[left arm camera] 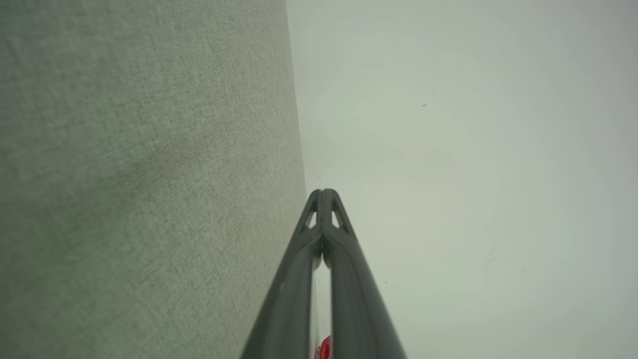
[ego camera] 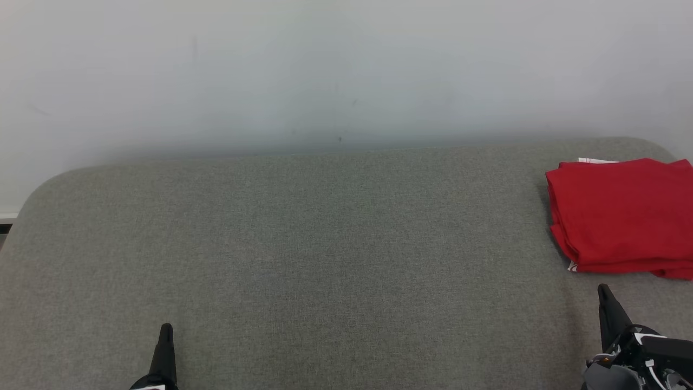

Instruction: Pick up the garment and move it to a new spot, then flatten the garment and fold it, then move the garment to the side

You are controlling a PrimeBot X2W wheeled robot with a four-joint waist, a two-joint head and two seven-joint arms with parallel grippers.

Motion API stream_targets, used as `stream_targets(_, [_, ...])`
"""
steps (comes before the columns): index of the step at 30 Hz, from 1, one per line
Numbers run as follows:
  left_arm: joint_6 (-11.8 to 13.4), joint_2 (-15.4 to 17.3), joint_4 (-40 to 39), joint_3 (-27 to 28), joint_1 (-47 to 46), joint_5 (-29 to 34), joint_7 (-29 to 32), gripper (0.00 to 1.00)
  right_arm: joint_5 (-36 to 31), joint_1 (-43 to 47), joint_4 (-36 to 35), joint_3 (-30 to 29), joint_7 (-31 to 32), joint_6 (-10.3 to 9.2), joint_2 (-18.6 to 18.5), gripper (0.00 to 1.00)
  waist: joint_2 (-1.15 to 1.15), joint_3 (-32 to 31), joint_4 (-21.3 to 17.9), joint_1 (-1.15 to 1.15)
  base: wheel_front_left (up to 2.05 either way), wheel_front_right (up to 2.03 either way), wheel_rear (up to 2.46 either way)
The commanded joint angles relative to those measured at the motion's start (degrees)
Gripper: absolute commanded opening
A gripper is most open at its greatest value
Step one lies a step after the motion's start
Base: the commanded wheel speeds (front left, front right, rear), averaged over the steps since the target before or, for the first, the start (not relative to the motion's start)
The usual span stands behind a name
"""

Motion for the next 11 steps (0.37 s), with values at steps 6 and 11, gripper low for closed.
stream_targets(6, [-0.48, 0.24, 0.90, -0.11, -1.54, -3.60, 0.55, 0.00, 3.31, -1.41, 0.61, -1.25, 1.44, 0.02, 0.46, 0.00, 0.00, 0.62, 0.07, 0.00, 0.00, 0.00, 0.00])
stream_targets(11, [-0.52, 0.24, 1.00, -0.12, -1.71, -3.89, 0.55, 0.00, 3.63, -1.36, 0.73, -1.52, 1.63, 0.02, 0.56, 0.00, 0.00, 0.76, 0.09, 0.00, 0.00, 0.00, 0.00])
